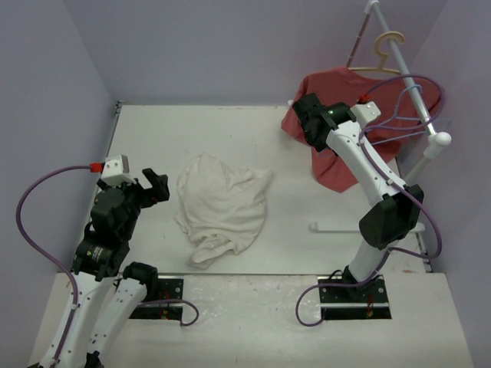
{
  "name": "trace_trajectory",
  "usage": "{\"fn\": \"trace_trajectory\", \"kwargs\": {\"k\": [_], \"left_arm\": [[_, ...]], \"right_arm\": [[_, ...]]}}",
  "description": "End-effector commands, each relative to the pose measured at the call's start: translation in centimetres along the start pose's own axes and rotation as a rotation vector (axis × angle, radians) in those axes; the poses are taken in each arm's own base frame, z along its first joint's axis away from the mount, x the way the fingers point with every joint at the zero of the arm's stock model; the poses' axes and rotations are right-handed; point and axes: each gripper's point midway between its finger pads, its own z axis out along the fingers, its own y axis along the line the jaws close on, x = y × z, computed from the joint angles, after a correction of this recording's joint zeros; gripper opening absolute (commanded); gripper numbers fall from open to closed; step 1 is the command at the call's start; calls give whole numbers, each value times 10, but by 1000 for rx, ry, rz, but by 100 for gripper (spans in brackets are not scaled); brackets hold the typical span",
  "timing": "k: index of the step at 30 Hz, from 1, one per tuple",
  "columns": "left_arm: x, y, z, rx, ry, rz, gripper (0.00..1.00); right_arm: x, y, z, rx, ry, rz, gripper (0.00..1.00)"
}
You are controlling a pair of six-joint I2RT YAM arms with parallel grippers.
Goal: Place the t-shirt on the hanger
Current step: Pick up the hanger from the clothesline.
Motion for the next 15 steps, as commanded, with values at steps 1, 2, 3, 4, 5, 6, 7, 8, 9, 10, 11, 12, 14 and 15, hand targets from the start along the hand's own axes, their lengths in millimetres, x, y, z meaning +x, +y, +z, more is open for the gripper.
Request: {"fn": "trace_trajectory", "kwargs": {"k": [1,2,3,4,5,6,7,8,9,10,11,12,14,15], "left_arm": [[-5,-5,3,24,-22,15,100],[-5,-6,3,26,-21,15,100],[-4,-6,3,26,-21,15,100],[-4,-6,3,26,-21,15,100],[-4,-6,3,27,-21,15,100],[-4,-6,3,28,-19,16,100],[-4,-7,3,29,-20,16,100],[-4,-7,3,30,-20,16,100],[-4,-7,3,32,-19,16,100],[-4,-7,3,33,-18,16,100],[-4,-8,3,34,-17,16,100],[-4,-8,3,35,-18,16,100],[-4,-8,3,37,-19,16,100],[-4,-8,3,36,-18,16,100]], "right_arm": [[-5,-20,-1,52,-13,7,52],[-4,-22,-1,54,-11,14,52],[-4,-23,-1,54,-7,17,51],[-2,-25,-1,58,-5,17,51],[0,-28,0,64,-2,15,51],[1,-31,0,68,1,13,51],[3,-32,1,72,5,10,51],[5,-37,1,82,8,2,52],[8,-41,2,94,8,-3,52],[9,-43,3,98,8,7,53],[10,-45,3,102,7,0,53],[11,-46,4,107,4,7,52],[11,-49,5,109,-7,10,39],[11,-50,6,112,-10,9,29]]}}
